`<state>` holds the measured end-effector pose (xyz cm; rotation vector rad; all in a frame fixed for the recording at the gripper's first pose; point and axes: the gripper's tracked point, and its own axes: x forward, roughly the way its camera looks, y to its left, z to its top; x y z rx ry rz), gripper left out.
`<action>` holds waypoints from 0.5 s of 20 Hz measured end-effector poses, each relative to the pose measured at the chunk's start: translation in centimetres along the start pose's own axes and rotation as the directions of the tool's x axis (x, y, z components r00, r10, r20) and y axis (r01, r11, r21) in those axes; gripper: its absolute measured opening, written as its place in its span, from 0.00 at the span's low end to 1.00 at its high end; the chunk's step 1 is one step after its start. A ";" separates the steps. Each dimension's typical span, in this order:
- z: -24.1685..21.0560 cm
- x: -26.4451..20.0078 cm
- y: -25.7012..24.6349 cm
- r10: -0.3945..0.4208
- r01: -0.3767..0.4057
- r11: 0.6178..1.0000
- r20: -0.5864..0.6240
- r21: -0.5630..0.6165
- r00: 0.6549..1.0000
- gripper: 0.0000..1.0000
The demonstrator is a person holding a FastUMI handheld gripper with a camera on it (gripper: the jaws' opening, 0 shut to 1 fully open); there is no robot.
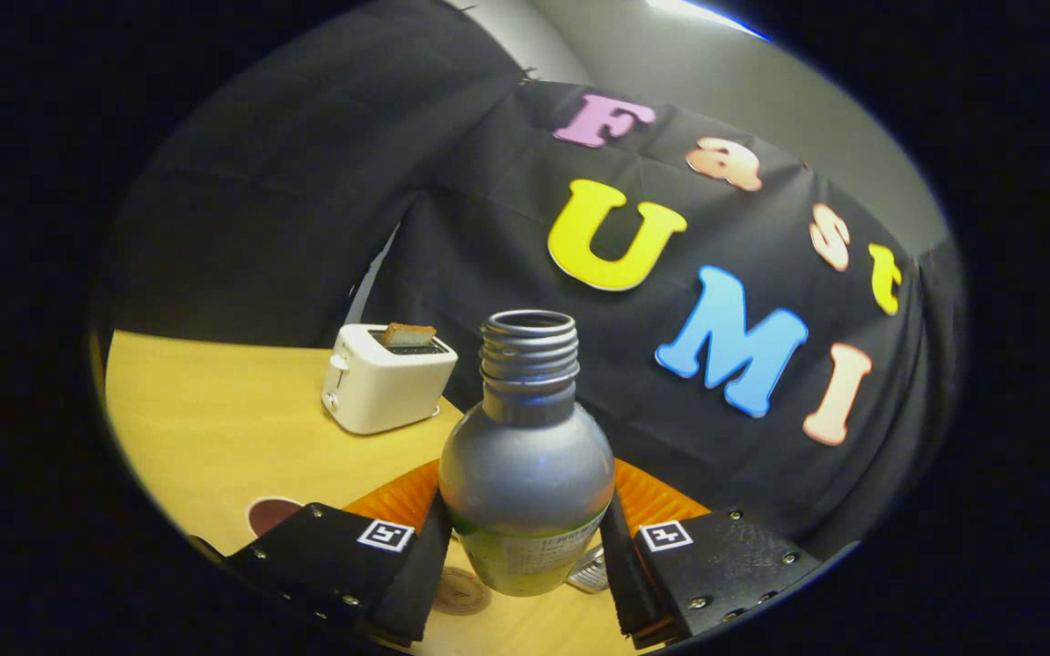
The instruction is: Take the bottle from table, then pour the juice into the cup, finally place the bottle on the coaster
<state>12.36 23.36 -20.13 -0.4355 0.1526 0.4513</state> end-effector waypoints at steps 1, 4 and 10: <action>-0.2 0.1 -0.3 0.015 -0.014 0.994 -0.010 0.110 1.000 0.75; -0.8 1.1 -3.2 0.026 -0.009 0.944 -0.046 0.329 0.999 0.75; -1.9 1.4 -5.2 0.028 -0.006 0.901 -0.042 0.434 0.999 0.75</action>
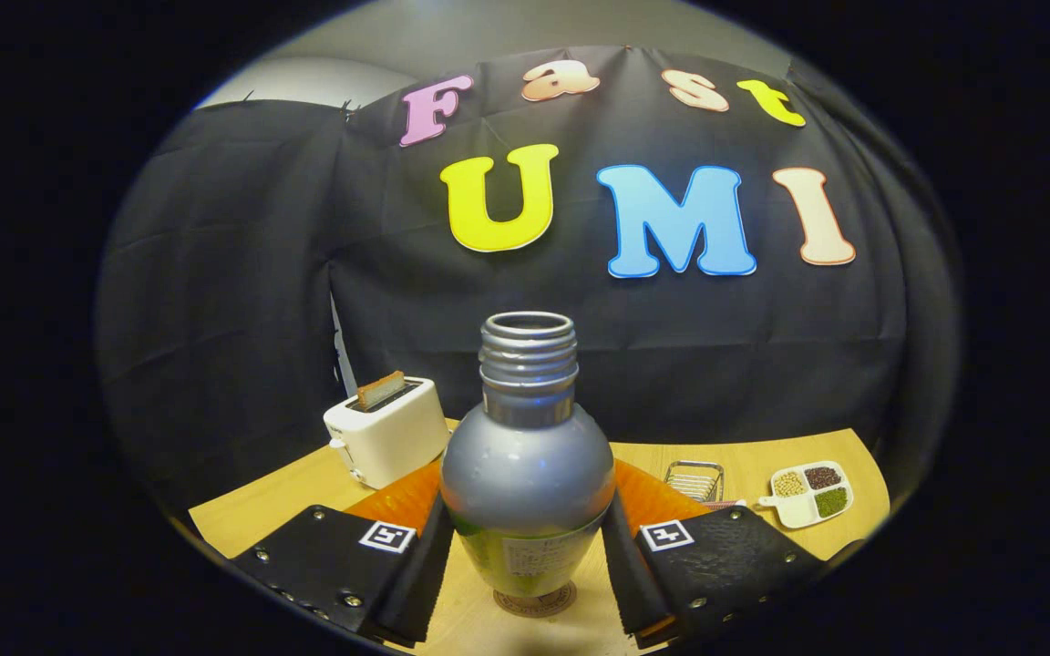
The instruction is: Take the bottle from table, then pour the juice into the cup, finally place the bottle on the coaster
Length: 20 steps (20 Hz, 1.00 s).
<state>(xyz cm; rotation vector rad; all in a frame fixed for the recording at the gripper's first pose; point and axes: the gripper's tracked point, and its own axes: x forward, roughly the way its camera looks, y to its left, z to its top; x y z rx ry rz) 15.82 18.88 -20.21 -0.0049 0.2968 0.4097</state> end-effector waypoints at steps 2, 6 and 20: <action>-0.5 0.3 -0.2 0.012 -0.012 1.000 0.000 0.015 1.000 0.75; -1.4 0.6 -0.8 0.003 -0.003 1.000 0.006 0.010 1.000 0.75; -10.0 3.9 -2.0 -0.044 0.046 0.999 -0.080 0.013 0.996 0.75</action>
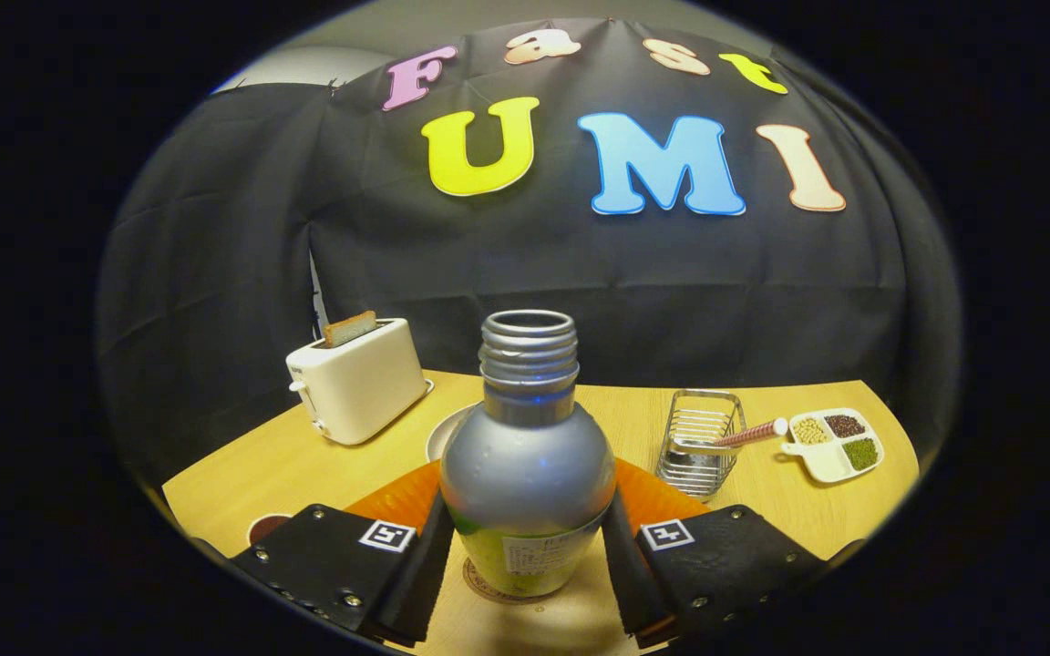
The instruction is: Take the bottle from table, then pour the juice into the cup, finally place the bottle on the coaster
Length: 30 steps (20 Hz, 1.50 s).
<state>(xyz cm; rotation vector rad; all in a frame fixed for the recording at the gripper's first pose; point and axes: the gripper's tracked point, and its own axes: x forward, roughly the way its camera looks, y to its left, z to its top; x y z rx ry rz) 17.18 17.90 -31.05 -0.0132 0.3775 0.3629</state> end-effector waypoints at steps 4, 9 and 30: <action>-1.2 1.2 0.1 -0.012 0.012 1.000 0.006 0.009 1.000 0.75; -3.0 2.2 1.1 -0.006 0.006 1.000 -0.003 -0.020 1.000 0.75; 12.4 -8.8 0.8 -0.107 0.121 0.992 0.272 -0.038 0.956 0.98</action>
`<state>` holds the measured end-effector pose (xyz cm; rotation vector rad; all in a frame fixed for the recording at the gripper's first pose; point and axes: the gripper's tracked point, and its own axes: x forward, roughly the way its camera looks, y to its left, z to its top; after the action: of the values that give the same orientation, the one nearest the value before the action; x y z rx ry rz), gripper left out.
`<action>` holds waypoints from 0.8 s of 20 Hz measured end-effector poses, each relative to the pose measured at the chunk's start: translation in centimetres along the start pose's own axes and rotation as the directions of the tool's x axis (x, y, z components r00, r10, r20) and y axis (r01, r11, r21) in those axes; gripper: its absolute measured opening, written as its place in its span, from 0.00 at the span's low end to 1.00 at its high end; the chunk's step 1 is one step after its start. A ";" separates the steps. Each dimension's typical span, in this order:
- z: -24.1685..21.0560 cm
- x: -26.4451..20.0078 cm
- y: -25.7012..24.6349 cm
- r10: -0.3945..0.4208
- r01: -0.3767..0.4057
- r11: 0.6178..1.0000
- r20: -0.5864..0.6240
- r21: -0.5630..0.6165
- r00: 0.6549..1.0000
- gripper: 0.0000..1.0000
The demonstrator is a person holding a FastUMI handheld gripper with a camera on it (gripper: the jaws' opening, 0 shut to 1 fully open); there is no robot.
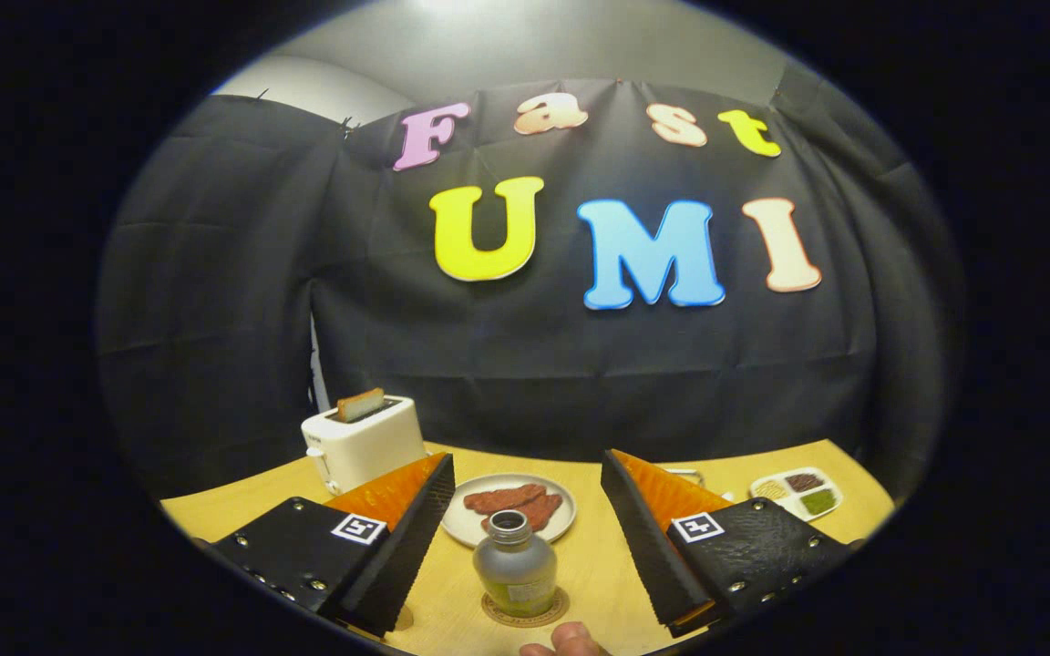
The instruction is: Take the bottle from table, then pour the juice into the cup, finally place the bottle on the coaster
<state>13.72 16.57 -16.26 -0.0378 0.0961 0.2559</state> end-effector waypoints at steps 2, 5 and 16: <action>5.1 -2.2 -1.9 -0.073 0.073 0.997 0.036 -0.002 0.997 0.98; 10.5 -5.4 -3.6 -0.118 0.117 0.993 0.040 0.032 0.992 0.98; 16.6 -9.7 -7.1 -0.150 0.151 0.989 0.078 -0.003 0.986 0.98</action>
<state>7.65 8.12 1.38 -0.0435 0.0143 0.1064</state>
